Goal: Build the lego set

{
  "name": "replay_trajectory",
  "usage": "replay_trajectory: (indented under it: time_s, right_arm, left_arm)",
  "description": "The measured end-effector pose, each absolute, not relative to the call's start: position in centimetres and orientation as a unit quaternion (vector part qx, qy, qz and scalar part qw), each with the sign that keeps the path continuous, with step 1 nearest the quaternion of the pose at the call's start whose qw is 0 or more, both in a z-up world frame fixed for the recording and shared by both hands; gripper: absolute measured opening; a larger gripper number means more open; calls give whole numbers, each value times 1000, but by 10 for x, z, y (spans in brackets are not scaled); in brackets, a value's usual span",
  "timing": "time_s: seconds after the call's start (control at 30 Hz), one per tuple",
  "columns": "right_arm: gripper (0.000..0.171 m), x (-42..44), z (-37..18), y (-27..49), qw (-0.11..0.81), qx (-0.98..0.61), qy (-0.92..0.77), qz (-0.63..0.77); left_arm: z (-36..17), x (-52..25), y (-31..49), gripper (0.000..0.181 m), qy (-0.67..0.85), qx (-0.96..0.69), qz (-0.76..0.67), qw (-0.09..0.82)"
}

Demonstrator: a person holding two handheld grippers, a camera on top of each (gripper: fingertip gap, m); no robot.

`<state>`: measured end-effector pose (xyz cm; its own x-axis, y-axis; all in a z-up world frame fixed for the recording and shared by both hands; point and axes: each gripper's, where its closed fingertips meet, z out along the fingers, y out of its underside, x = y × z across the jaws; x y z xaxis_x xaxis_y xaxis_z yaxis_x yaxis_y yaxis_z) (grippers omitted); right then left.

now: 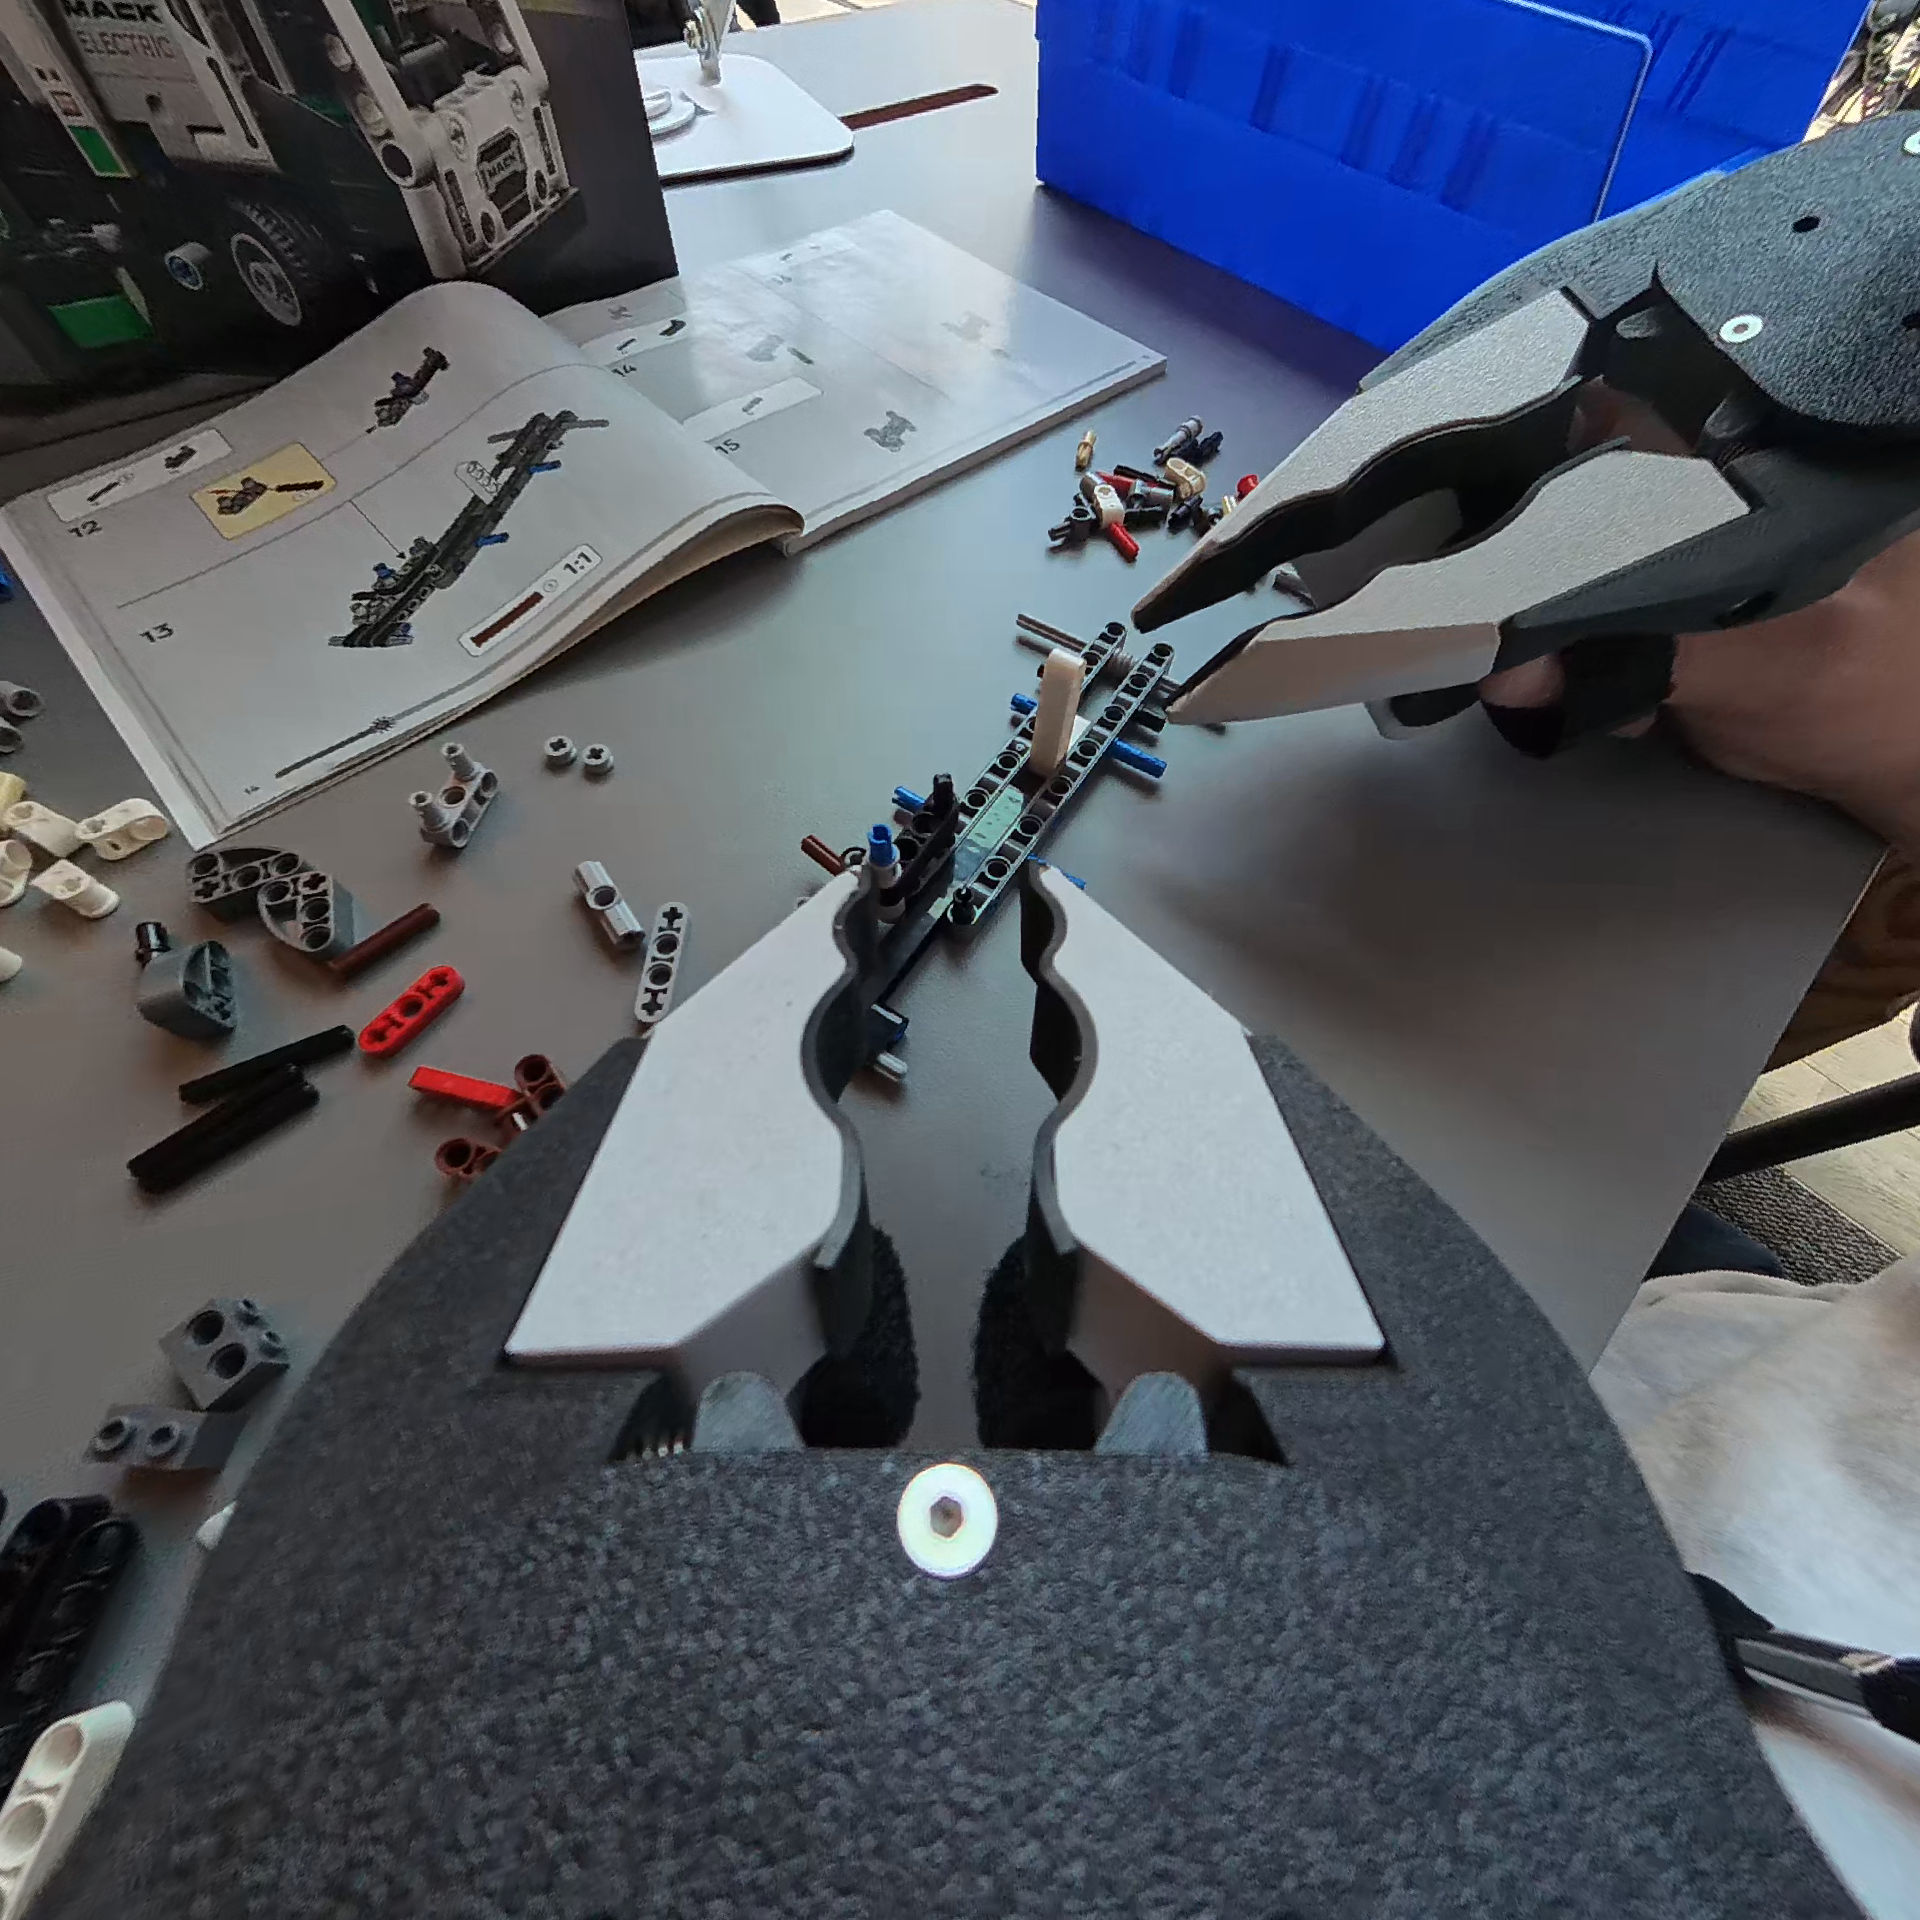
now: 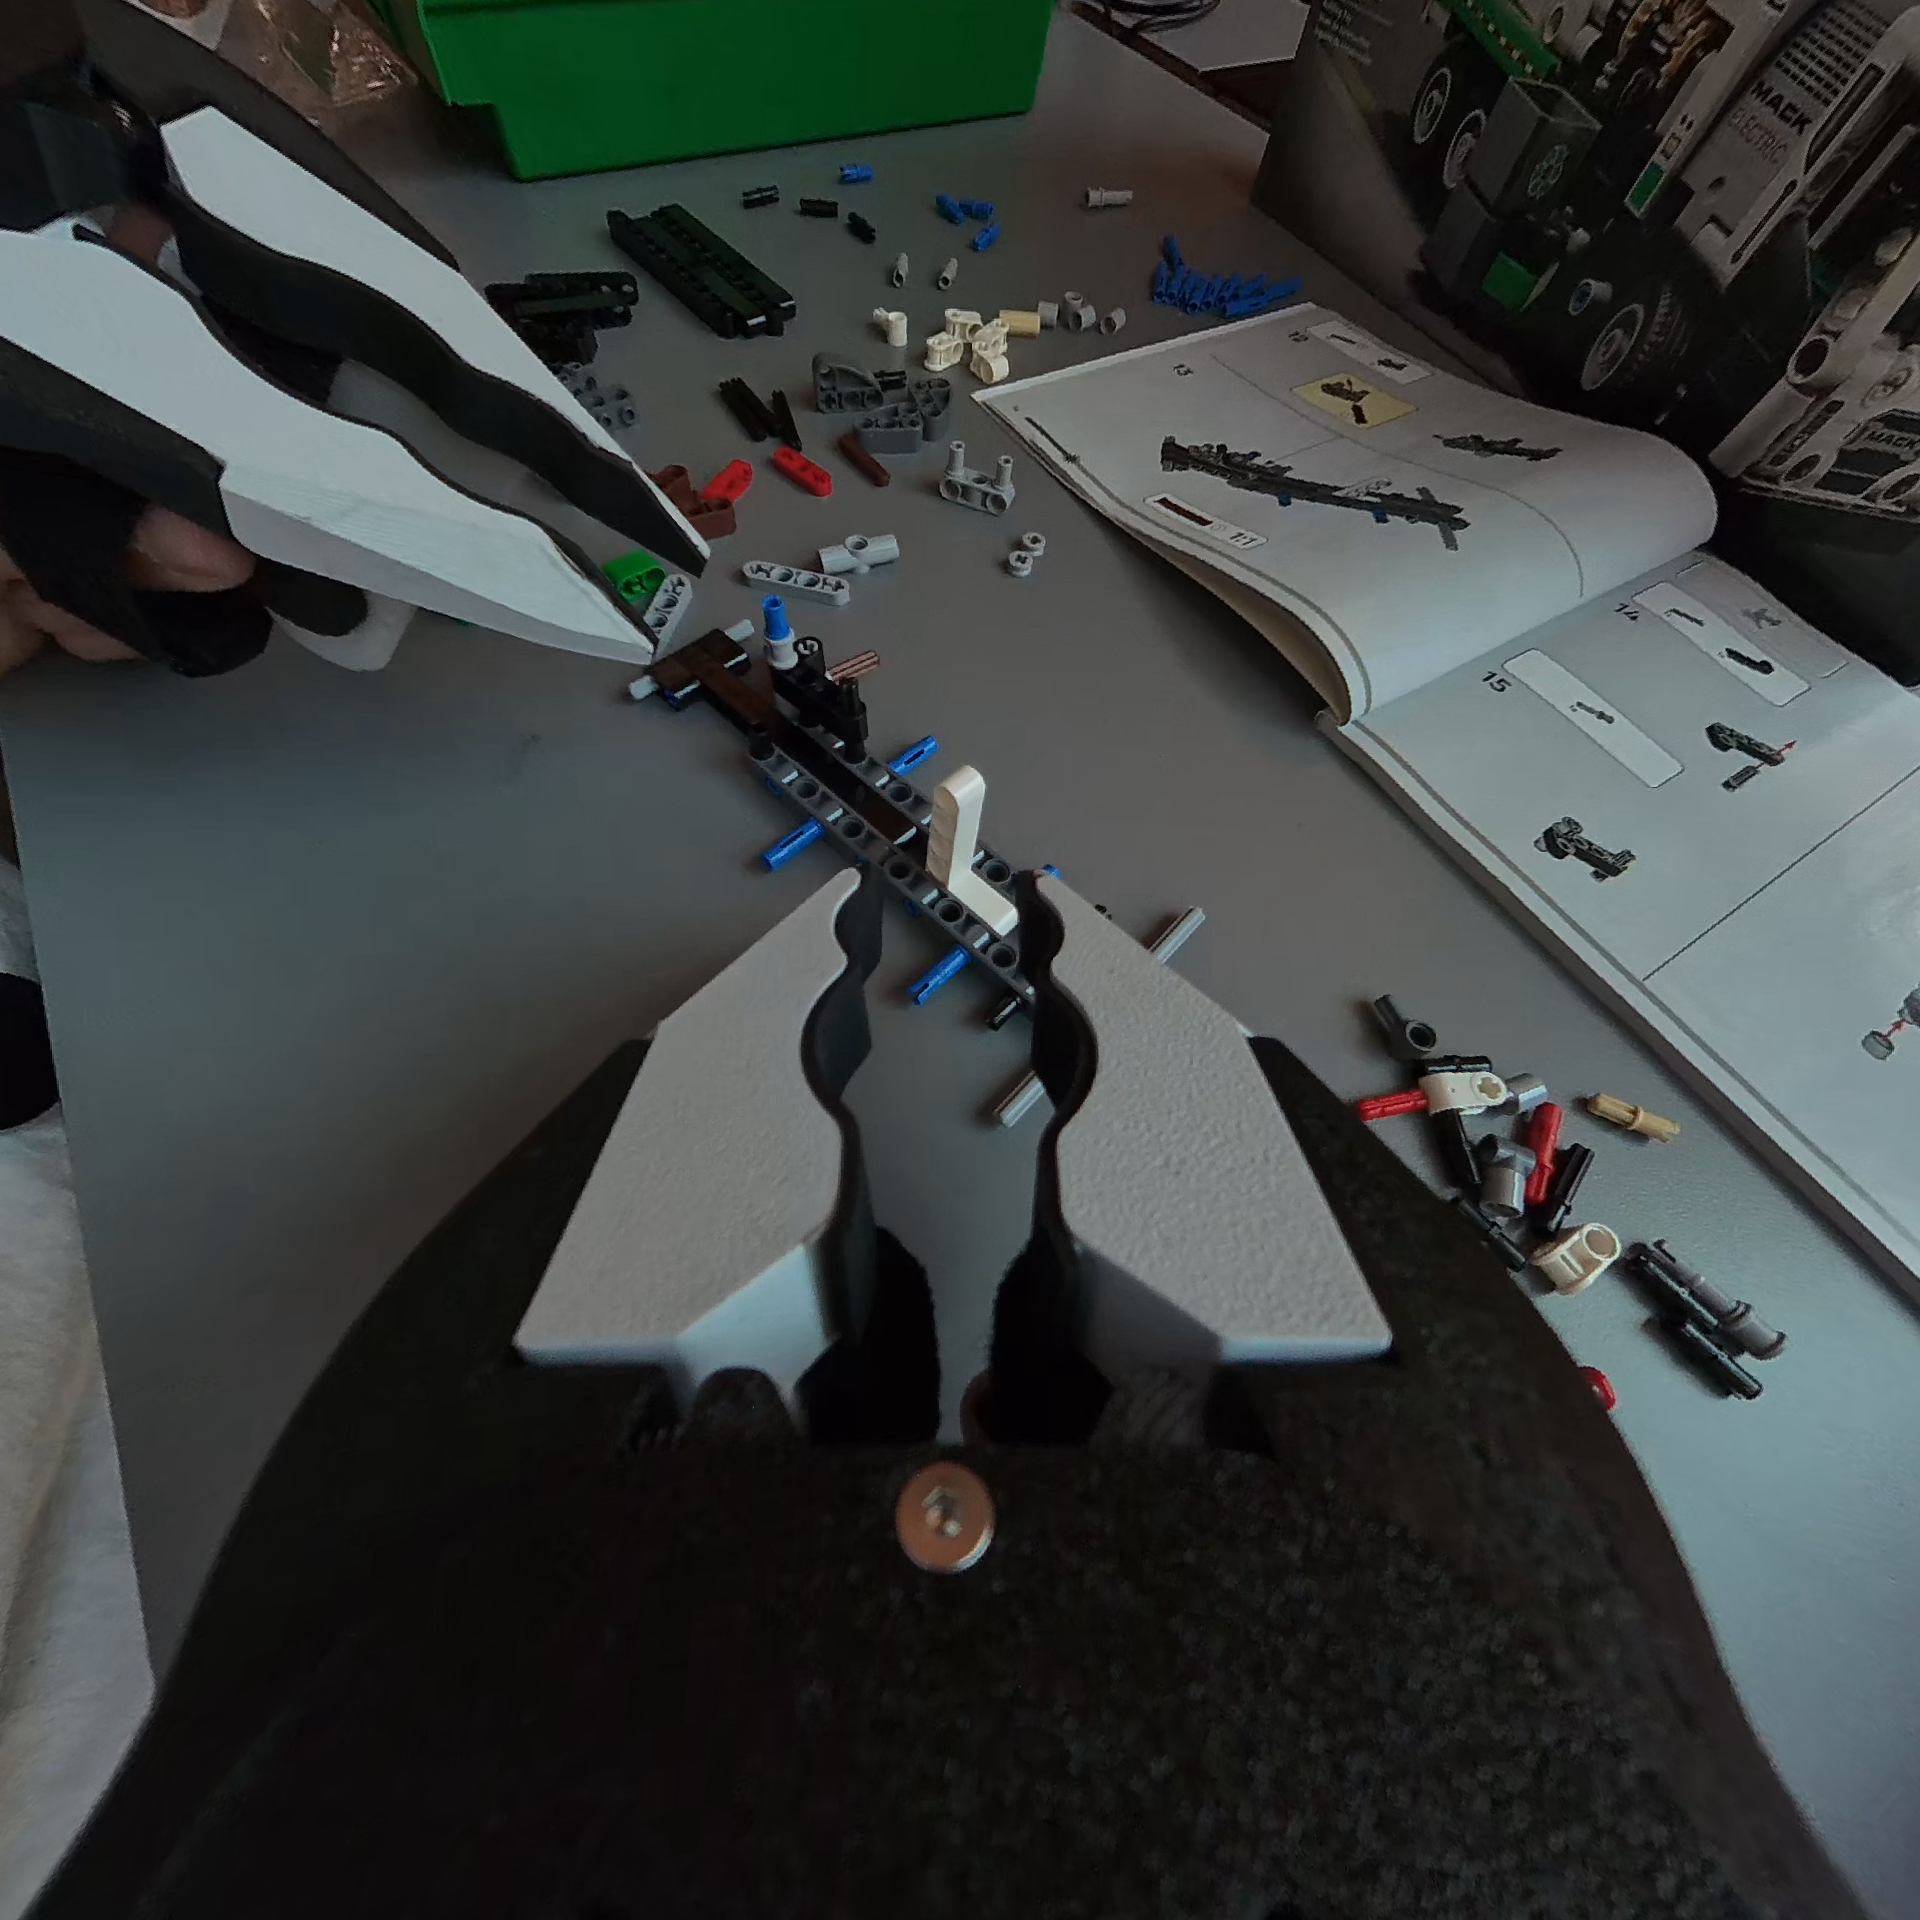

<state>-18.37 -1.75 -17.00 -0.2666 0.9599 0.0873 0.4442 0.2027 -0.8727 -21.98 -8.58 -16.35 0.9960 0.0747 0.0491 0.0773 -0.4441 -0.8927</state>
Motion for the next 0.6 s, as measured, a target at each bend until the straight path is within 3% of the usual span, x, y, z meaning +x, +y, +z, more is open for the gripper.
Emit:
replay_trajectory:
  time_s: [0.6]
  right_arm:
    - [22, -184, -171, -18, 338, -501, -701, 378]
  left_arm:
    - [-165, -218, -85, 25, -37, -853, 4, 520]
